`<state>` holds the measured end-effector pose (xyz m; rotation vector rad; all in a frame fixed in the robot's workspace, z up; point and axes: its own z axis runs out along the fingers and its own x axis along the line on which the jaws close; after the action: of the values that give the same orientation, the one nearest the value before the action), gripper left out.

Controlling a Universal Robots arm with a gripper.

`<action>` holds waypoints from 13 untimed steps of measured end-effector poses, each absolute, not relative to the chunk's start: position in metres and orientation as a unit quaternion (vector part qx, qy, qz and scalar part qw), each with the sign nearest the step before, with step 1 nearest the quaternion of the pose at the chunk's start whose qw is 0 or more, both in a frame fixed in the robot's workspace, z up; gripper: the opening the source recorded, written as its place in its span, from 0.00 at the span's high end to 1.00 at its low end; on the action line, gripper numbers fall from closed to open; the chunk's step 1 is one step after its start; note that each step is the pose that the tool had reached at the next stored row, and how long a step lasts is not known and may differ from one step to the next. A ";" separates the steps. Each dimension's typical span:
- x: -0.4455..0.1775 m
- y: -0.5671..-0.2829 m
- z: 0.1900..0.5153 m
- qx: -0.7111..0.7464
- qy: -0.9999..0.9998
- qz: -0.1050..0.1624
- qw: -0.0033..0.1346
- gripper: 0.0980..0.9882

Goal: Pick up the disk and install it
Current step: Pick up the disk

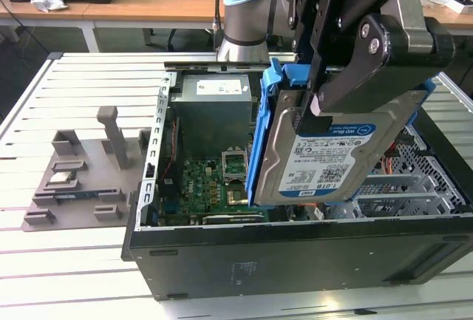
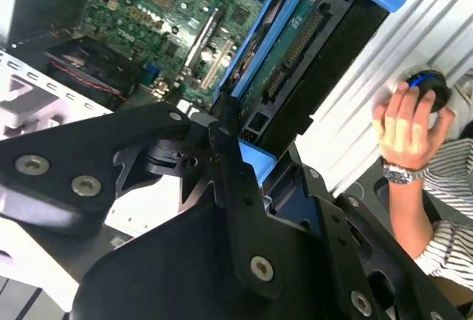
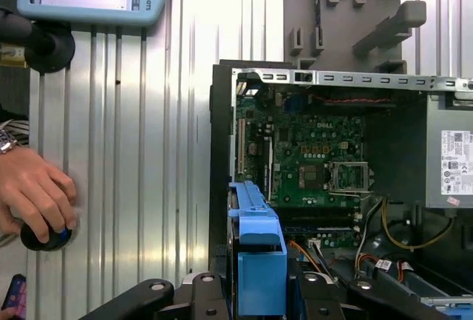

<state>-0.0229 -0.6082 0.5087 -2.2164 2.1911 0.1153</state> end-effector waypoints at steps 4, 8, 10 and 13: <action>-0.023 -0.608 0.509 -0.711 0.702 0.038 0.012 0.70; -0.023 -0.608 0.509 -0.711 0.702 0.038 0.012 0.70; -0.022 -0.605 0.509 -0.711 0.702 0.038 0.012 0.70; -0.018 -0.601 0.509 -0.711 0.702 0.038 0.012 0.70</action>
<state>-0.0180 -0.6005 0.5087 -2.2153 2.1899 0.1177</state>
